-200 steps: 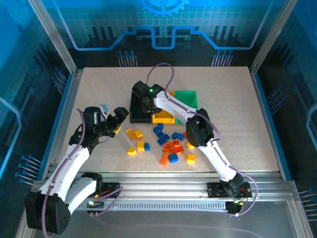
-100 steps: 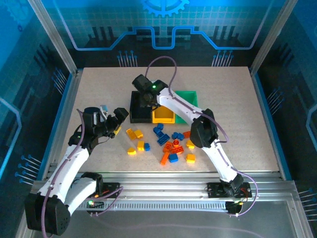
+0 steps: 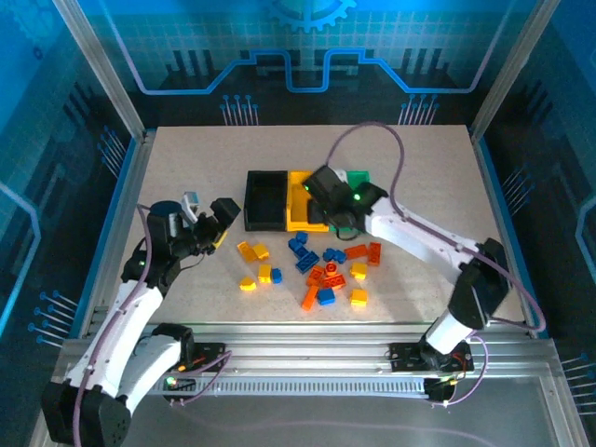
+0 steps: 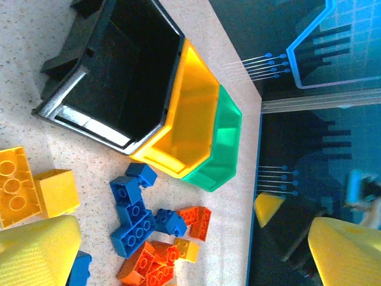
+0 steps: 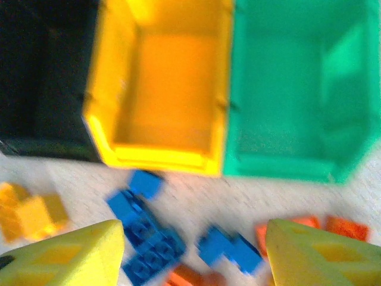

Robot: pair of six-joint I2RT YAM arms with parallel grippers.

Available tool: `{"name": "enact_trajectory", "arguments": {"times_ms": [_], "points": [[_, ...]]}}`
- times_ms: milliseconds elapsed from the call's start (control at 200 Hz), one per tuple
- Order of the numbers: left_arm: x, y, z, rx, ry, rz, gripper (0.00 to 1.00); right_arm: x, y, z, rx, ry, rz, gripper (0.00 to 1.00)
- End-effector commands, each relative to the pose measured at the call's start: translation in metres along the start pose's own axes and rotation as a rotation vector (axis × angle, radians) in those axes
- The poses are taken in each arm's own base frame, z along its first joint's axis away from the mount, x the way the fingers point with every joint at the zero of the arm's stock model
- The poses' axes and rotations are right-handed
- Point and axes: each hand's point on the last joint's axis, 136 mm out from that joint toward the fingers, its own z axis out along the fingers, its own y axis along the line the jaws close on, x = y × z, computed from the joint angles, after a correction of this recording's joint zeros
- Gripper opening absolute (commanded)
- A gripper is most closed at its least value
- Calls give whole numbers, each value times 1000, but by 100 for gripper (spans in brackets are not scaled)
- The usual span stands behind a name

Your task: Sort the legos into containers by color

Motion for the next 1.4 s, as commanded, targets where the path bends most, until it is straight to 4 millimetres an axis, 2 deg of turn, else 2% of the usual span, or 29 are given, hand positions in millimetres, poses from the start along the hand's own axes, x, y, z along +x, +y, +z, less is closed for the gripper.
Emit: {"name": "enact_trajectory", "arguments": {"times_ms": [0,60,150,225,255,290,440,670,875,1146,1201,1266,1366,1381,1396], "points": [[10,10,0,-14,26,22,99,40,-23,-11,6,35,25,69],[13,16,2,-24,34,16,99,74,-42,-8,29,99,41,72],[18,26,5,-45,51,-1,99,112,-62,-10,35,175,82,73],[21,33,9,-61,68,-17,99,140,-69,-8,29,249,114,73],[22,35,10,-65,74,-21,99,145,-68,-9,19,266,130,73],[24,38,12,-74,83,-28,99,162,-74,-4,35,306,133,73],[28,48,18,-100,109,-50,99,186,-71,4,41,367,103,73],[31,58,21,-127,114,-60,99,209,-66,20,60,427,81,71],[31,63,23,-138,114,-64,99,219,-68,36,98,459,64,65],[32,65,24,-146,118,-64,99,218,-71,40,99,452,47,41],[32,65,24,-144,120,-64,99,209,-72,35,97,432,34,38],[32,64,25,-140,121,-63,99,189,-70,25,73,381,20,35],[31,63,26,-136,120,-66,99,143,-65,11,-6,285,31,34],[31,63,26,-136,118,-67,99,141,-66,11,-9,282,30,34],[31,63,26,-137,118,-68,99,122,-58,4,-40,242,37,34]]}}
